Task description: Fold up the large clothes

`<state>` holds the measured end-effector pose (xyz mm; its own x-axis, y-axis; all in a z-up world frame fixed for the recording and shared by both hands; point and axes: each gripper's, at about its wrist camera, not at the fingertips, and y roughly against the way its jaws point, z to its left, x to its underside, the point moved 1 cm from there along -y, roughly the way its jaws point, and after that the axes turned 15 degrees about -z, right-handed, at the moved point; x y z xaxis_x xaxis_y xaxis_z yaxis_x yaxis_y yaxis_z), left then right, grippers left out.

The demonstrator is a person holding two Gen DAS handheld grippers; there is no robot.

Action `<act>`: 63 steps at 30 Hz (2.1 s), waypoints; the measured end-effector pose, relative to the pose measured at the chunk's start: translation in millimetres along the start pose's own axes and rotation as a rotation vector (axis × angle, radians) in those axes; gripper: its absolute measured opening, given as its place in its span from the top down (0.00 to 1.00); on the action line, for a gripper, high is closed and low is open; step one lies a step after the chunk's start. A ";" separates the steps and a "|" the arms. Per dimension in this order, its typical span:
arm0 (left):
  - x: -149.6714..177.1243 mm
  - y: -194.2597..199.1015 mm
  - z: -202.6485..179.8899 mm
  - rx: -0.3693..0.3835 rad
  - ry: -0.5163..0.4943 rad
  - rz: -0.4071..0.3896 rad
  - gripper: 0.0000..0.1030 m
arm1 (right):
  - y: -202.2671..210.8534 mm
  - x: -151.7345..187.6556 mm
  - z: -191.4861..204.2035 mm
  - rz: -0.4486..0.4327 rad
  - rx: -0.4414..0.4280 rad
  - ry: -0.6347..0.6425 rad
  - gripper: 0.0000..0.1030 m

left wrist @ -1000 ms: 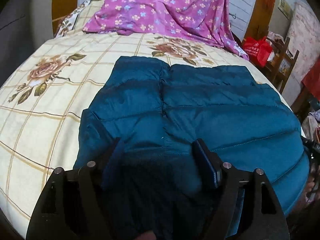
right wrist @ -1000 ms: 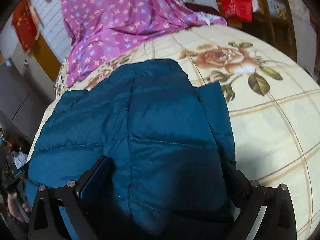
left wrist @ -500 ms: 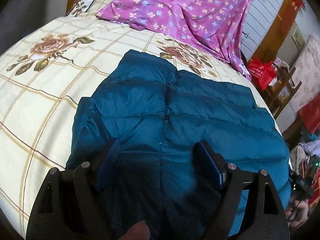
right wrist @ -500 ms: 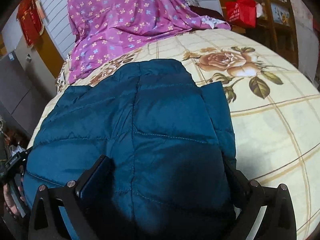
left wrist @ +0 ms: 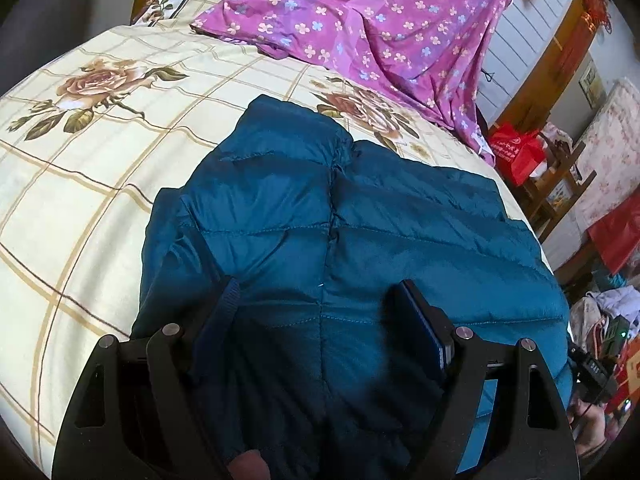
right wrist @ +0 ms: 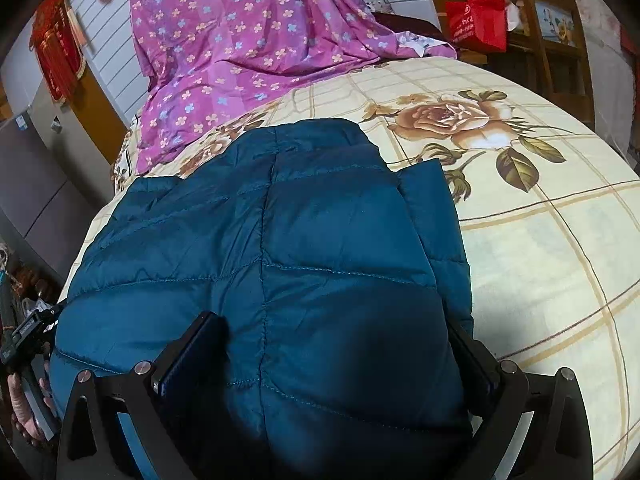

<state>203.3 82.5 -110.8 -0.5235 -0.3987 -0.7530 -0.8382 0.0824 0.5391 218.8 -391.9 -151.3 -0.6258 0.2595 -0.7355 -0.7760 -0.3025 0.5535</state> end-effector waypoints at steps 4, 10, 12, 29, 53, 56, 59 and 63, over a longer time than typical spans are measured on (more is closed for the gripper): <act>1.8 1.7 -4.1 -0.021 -0.021 -0.011 0.22 | 0.2 0.0 0.3 -0.001 0.001 0.000 0.00; -2.7 -0.3 -5.3 -0.046 -0.003 0.012 0.22 | -0.1 -0.2 0.0 0.000 0.001 0.001 0.00; -4.5 -0.7 -5.1 -0.046 0.003 0.026 0.22 | -0.1 -0.2 0.3 0.001 0.003 0.001 0.00; -4.4 4.6 22.0 0.143 0.173 0.029 0.21 | 67.7 -17.5 44.4 -0.135 0.104 0.208 0.00; 72.1 201.1 -114.5 -0.077 -0.352 -0.020 0.21 | 226.5 62.4 114.1 -0.103 0.112 0.281 0.00; 76.2 209.0 -116.2 -0.094 -0.365 -0.026 0.21 | 236.4 70.0 125.9 -0.093 0.124 0.327 0.00; 76.4 211.2 -116.7 -0.097 -0.366 -0.025 0.21 | 249.8 78.7 139.4 -0.109 0.139 0.390 0.00; 79.5 218.9 -118.0 -0.088 -0.367 -0.032 0.21 | 265.0 84.8 145.3 -0.129 0.150 0.401 0.00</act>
<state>-3.8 -39.0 -8.2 -0.5306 -0.0446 -0.8464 -0.8470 -0.0104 0.5315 -51.3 -316.8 -10.3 -0.4657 -0.0988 -0.8794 -0.8672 -0.1472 0.4758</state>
